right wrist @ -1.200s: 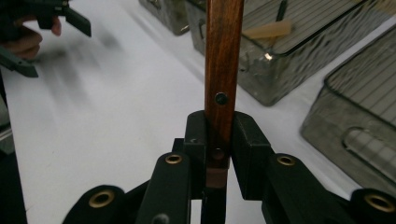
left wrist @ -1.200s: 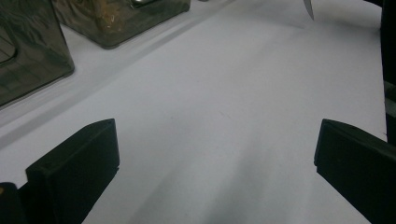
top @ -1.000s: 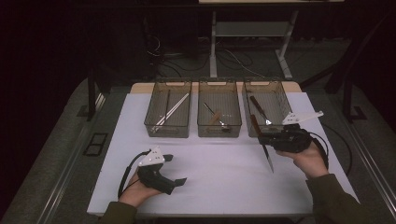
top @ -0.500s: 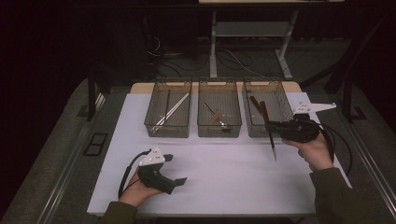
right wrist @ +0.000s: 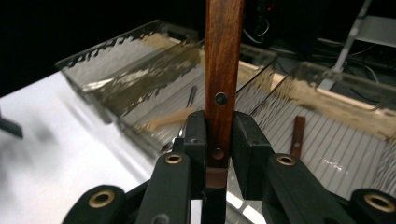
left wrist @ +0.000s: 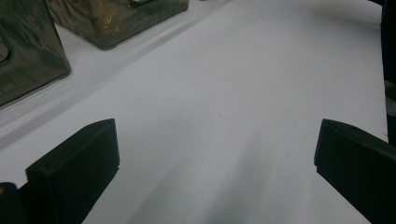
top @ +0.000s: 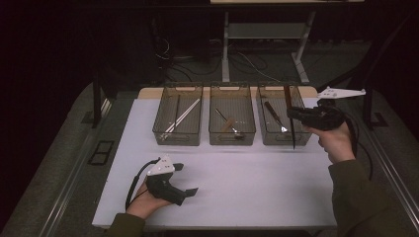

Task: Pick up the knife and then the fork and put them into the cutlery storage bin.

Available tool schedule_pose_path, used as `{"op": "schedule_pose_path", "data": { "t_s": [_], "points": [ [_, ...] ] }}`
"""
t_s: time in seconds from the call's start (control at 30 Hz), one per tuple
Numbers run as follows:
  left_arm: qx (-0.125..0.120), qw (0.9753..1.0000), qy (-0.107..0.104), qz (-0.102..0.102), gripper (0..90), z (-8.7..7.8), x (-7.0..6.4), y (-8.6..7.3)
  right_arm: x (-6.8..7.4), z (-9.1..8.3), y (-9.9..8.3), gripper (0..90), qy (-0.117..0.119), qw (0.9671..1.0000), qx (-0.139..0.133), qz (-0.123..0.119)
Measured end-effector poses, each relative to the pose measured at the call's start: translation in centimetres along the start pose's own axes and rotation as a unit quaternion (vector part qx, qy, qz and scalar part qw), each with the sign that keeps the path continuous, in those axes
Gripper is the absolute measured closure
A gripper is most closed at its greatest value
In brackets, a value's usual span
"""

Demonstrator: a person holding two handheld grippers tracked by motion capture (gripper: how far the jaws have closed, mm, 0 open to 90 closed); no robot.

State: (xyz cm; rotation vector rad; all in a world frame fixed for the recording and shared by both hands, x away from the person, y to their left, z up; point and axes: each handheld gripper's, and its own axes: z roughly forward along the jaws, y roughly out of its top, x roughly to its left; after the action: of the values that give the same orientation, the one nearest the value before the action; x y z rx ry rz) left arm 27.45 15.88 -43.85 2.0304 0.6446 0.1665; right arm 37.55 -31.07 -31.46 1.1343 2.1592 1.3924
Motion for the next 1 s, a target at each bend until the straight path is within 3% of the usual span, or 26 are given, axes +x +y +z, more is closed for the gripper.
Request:
{"op": "schedule_pose_path", "data": {
  "t_s": [0.27,0.47,0.77,1.0],
  "points": [
    [-0.001,1.0,-0.002,0.001,0.0,0.1,0.0,0.0,-1.1,1.0,2.5,76.7,-0.037,0.999,-0.02,0.012],
    [-0.002,1.0,-0.004,0.001,0.0,0.0,-0.1,0.0,-1.9,3.1,3.3,76.7,-0.075,0.9968,-0.019,0.018],
    [-0.003,1.0,-0.006,0.002,0.0,0.0,-0.1,0.0,-3.1,6.6,1.6,76.6,-0.097,0.9948,0.017,0.029],
    [-0.003,1.0,-0.006,0.002,0.0,0.0,-0.1,0.0,-4.0,7.9,-0.7,76.6,-0.103,0.9928,0.044,0.044]
  ]
}}
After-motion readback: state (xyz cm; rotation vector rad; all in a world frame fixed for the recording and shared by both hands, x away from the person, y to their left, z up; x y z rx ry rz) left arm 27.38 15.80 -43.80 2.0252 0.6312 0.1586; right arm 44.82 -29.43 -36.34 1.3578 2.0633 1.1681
